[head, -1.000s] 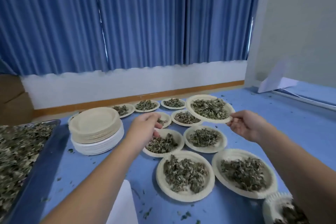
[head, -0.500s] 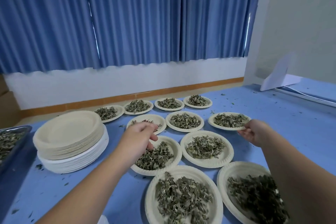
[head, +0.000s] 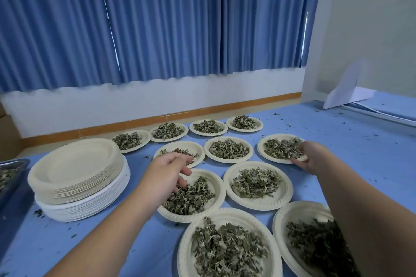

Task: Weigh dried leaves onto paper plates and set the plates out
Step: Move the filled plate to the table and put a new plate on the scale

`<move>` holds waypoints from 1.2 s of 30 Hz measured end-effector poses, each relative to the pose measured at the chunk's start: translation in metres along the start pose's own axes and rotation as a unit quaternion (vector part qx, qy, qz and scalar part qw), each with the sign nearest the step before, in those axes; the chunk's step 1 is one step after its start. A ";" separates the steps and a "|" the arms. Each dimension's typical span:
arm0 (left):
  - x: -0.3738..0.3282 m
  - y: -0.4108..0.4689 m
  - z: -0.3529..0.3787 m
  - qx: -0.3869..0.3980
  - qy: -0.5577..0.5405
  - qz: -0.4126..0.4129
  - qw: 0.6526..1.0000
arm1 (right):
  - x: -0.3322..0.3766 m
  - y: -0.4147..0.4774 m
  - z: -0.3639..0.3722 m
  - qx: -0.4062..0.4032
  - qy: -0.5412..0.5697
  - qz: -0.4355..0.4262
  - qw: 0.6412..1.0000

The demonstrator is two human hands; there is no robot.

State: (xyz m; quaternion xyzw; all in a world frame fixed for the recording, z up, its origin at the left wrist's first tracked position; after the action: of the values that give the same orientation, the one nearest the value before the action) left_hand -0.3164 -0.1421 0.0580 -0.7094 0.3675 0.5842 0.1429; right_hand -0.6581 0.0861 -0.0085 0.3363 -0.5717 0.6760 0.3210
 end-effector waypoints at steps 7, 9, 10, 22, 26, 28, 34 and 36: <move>0.005 -0.001 -0.008 -0.015 -0.011 -0.009 1.000 | 0.004 0.001 0.019 0.009 -0.030 0.008 0.999; 0.006 -0.002 -0.011 -0.018 -0.012 -0.012 1.000 | 0.003 0.001 0.025 0.020 -0.041 0.005 0.999; 0.006 -0.003 -0.012 -0.019 -0.013 -0.014 1.000 | 0.001 0.001 0.027 0.027 -0.050 0.006 0.998; -0.011 -0.048 -0.045 -0.070 -0.116 -0.022 0.991 | -0.010 -0.072 0.043 0.148 -0.051 -0.005 0.988; -0.024 -0.086 -0.079 -0.107 -0.141 -0.019 0.984 | -0.028 -0.125 0.070 0.234 -0.043 0.022 0.971; -0.026 -0.108 -0.103 -0.130 -0.145 -0.023 0.981 | -0.040 -0.153 0.086 0.272 -0.054 0.028 0.960; -0.012 -0.177 -0.199 -0.214 -0.007 -0.026 0.976 | -0.090 -0.244 0.142 0.370 -0.152 0.038 0.916; -0.005 -0.202 -0.232 -0.247 0.086 -0.020 0.965 | -0.104 -0.272 0.161 0.391 -0.188 0.023 0.901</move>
State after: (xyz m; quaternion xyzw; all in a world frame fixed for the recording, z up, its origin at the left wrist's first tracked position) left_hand -0.0099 -0.1473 0.0814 -0.7774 0.2084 0.5907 -0.0576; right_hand -0.3619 -0.0404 0.0770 0.5428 -0.3184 0.7764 0.0346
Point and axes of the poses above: each hand's wrist, its own y-axis towards the middle knuckle, its own z-axis out of the palm, x = y × z, the point moved 9 cm from there along y, towards the middle knuckle, and after that the axes turned 10 degrees about z, right-handed, at the moved point
